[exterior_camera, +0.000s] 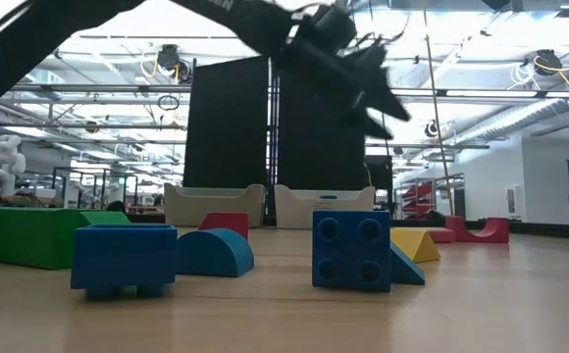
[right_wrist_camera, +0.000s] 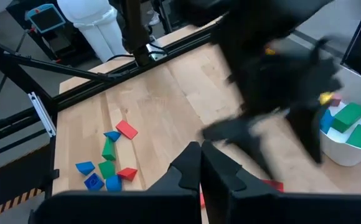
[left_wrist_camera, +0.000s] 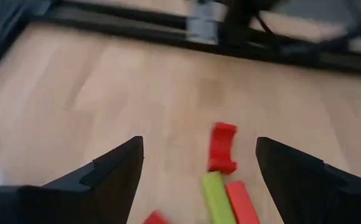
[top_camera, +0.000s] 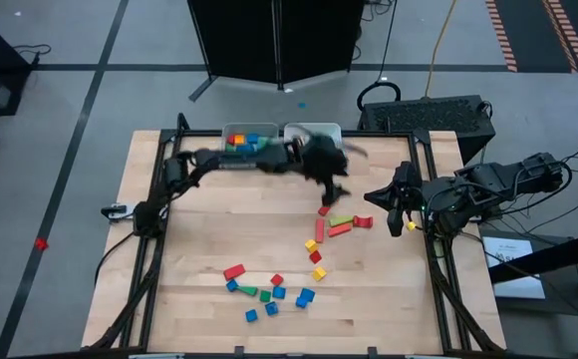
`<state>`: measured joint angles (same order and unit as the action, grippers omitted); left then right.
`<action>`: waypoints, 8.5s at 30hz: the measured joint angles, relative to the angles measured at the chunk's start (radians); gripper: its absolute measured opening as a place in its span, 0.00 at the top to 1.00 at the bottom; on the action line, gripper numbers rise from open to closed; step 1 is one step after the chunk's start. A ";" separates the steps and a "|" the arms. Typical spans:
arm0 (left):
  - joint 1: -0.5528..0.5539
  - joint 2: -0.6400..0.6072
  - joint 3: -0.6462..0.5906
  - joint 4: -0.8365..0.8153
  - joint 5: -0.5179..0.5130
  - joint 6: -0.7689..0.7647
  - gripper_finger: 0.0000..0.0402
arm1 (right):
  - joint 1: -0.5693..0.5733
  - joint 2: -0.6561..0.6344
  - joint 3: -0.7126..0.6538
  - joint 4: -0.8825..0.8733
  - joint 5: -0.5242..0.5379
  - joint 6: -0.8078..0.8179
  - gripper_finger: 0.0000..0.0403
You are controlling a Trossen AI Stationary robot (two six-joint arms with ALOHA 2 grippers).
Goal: Sort blocks by size
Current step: Put the red arch block into the white bin, then put the light green rectangular block into the white bin, then put the red rectangular block into the white bin
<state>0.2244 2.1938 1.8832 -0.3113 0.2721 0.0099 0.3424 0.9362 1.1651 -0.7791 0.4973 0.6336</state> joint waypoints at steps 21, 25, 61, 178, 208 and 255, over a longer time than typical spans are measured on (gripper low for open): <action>-0.148 0.250 0.001 0.274 -0.127 0.153 0.23 | 0.000 0.000 0.000 -0.004 -0.033 0.028 1.00; -0.149 0.272 0.000 0.274 -0.126 0.152 0.23 | 0.000 0.000 0.000 -0.008 -0.041 0.028 1.00; -0.118 0.192 0.003 0.269 -0.118 -0.066 0.70 | 0.000 0.000 0.000 0.007 -0.054 0.047 1.00; -0.104 0.072 0.066 -0.100 -0.212 0.023 0.78 | 0.000 0.003 0.000 -0.016 -0.048 0.011 1.00; 0.350 -0.018 0.064 -0.382 -0.173 0.056 0.30 | 0.000 0.003 0.000 -0.010 -0.024 0.001 1.00; -0.094 0.212 0.058 -0.285 -0.433 -0.450 0.27 | 0.000 0.003 0.000 -0.095 -0.060 0.000 1.00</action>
<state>0.1299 2.4057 1.9408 -0.5961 -0.1610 -0.4400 0.3424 0.9394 1.1648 -0.8739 0.4371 0.6338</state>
